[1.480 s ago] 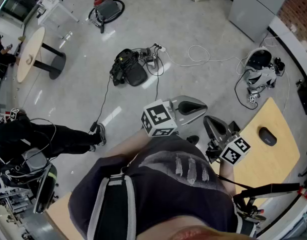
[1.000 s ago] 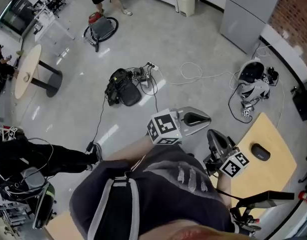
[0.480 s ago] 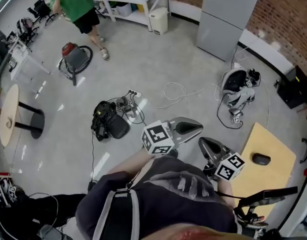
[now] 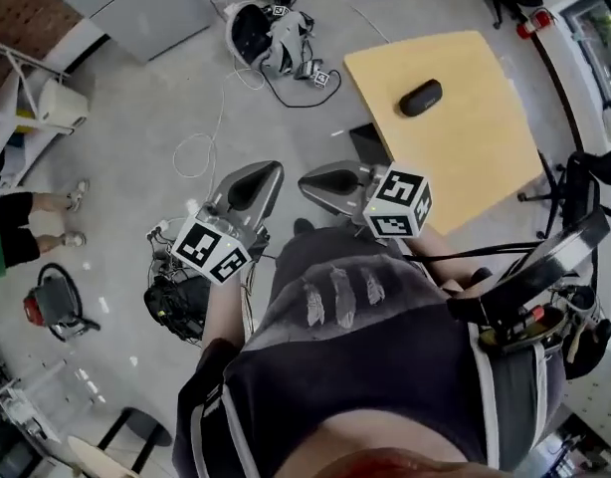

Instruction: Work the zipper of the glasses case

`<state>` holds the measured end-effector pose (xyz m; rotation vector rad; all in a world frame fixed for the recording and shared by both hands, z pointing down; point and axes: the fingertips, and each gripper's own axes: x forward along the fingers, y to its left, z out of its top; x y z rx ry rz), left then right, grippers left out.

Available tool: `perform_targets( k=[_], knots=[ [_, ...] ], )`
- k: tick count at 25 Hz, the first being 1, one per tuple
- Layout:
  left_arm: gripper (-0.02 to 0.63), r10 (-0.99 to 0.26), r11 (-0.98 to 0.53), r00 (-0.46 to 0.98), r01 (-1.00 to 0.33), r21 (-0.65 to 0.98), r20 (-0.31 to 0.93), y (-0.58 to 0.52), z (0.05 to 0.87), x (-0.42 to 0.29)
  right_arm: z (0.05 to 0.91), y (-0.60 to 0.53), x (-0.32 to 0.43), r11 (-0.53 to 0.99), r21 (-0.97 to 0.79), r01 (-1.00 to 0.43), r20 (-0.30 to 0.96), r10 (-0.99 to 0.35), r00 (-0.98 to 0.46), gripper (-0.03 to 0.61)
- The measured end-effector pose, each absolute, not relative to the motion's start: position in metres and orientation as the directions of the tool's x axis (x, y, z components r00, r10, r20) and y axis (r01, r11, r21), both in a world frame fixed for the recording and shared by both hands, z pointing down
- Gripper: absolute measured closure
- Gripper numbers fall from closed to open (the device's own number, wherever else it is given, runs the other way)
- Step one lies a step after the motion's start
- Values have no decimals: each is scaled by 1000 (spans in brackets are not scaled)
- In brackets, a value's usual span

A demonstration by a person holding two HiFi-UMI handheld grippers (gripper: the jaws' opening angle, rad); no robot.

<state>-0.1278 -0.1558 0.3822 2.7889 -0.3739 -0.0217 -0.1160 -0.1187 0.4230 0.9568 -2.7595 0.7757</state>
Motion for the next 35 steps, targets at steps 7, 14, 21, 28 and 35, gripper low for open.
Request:
perform_targets(
  k=[7,14,21,28,35],
  knots=[
    [614,-36,-958,990,-73,276,138,-132,383,5,420,-87,3,505,-487,-713,203,-728,-654,578],
    [612,90,-967,949,11,253,303,-117,425,128,434,-50,94,422,-565,-709,160,-786,-596,578],
    [385,240,-949,865,113,295,441,-134,480,231,453,-31,154,321,-588,-742,173,-846,-504,578],
    [209,344,-933,717,186,309,606,-160,564,299,465,-33,189,130,-588,-798,221,-924,-313,578],
    [169,413,-910,573,224,350,707,-156,633,351,473,-27,209,-46,-602,-797,309,-934,-179,578]
  ],
)
